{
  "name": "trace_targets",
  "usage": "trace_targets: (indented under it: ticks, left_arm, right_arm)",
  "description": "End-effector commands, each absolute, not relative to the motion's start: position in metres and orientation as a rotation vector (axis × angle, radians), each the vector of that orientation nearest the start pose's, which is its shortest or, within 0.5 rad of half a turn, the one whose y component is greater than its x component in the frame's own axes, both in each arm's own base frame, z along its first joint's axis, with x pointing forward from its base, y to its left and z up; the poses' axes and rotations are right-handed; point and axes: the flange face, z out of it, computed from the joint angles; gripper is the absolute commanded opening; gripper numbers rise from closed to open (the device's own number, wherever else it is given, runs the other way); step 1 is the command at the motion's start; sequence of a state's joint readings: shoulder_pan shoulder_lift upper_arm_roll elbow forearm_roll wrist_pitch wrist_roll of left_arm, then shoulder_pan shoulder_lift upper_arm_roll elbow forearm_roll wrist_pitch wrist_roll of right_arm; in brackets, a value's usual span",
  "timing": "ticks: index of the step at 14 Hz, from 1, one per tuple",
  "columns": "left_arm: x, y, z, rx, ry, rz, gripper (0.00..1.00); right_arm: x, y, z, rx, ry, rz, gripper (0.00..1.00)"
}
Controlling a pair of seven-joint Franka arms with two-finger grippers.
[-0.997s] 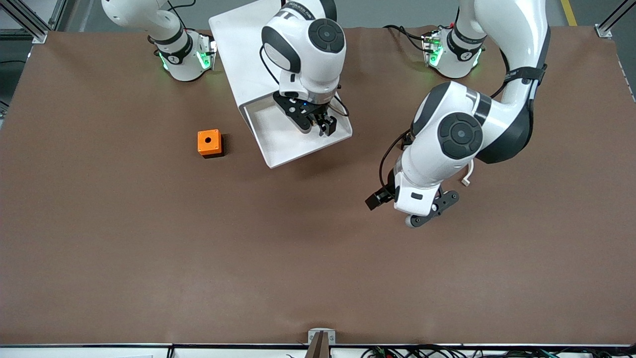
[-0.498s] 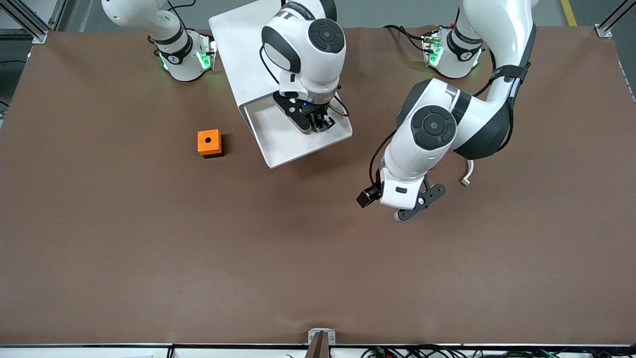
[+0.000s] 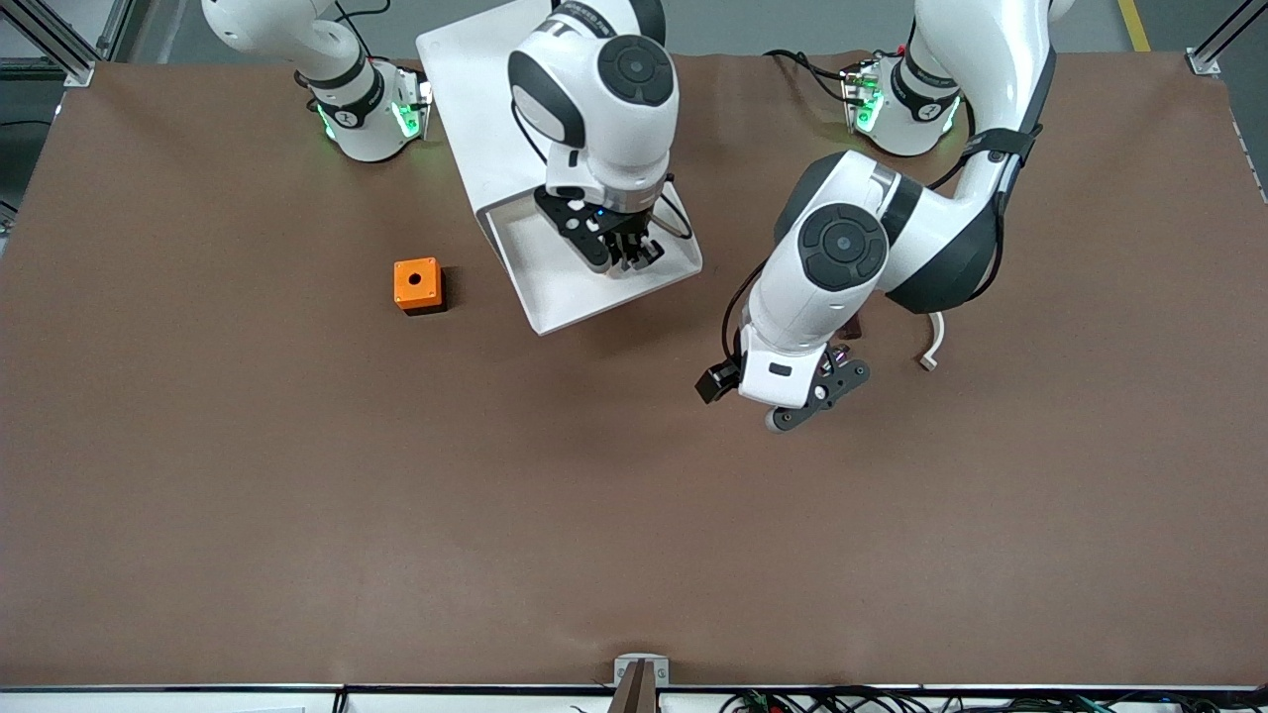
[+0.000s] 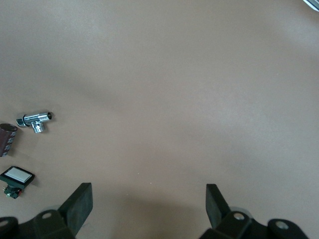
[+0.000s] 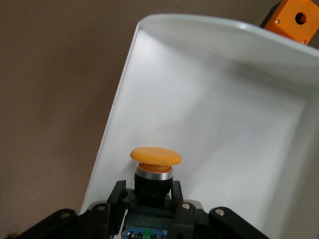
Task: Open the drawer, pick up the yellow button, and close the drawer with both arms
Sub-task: 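Lift the button out with the right gripper while the left gripper pushes the drawer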
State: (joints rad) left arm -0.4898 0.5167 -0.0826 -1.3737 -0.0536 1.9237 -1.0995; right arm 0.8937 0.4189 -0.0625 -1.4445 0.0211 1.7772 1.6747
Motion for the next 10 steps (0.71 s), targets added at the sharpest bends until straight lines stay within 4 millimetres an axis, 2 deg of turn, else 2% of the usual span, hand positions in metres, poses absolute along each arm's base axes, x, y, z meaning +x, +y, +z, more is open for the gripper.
trace_targets:
  ticks: [1, 2, 3, 4, 6, 8, 10]
  left_arm:
    - [0.587, -0.388, 0.417, -3.092, -0.859, 0.055, 1.0]
    - [0.584, -0.388, 0.409, -3.083, -0.854, 0.069, 1.0]
    - [0.579, -0.394, 0.408, -3.083, -0.836, 0.074, 1.0]
    - [0.574, -0.401, 0.407, -3.086, -0.817, 0.075, 1.0]
    - [0.567, -0.411, 0.407, -3.092, -0.792, 0.074, 1.0]
    - [0.556, -0.426, 0.404, -3.095, -0.763, 0.082, 1.0]
    - [0.546, -0.442, 0.391, -3.076, -0.78, 0.102, 1.0]
  right_arm:
    - [0.489, 0.46, 0.478, -3.006, 1.16, 0.126, 0.0]
    - [0.506, 0.435, 0.482, -3.043, 1.088, 0.153, 0.0]
    - [0.522, 0.407, 0.493, -3.068, 0.986, 0.165, 0.0]
    - [0.54, 0.371, 0.504, -3.093, 0.872, 0.183, 0.0]
    - [0.573, 0.302, 0.509, -3.12, 0.739, 0.231, 0.0]
    - [0.596, 0.24, 0.498, -3.132, 0.651, 0.27, 0.0]
    - [0.615, 0.184, 0.478, -3.142, 0.588, 0.293, 0.0]
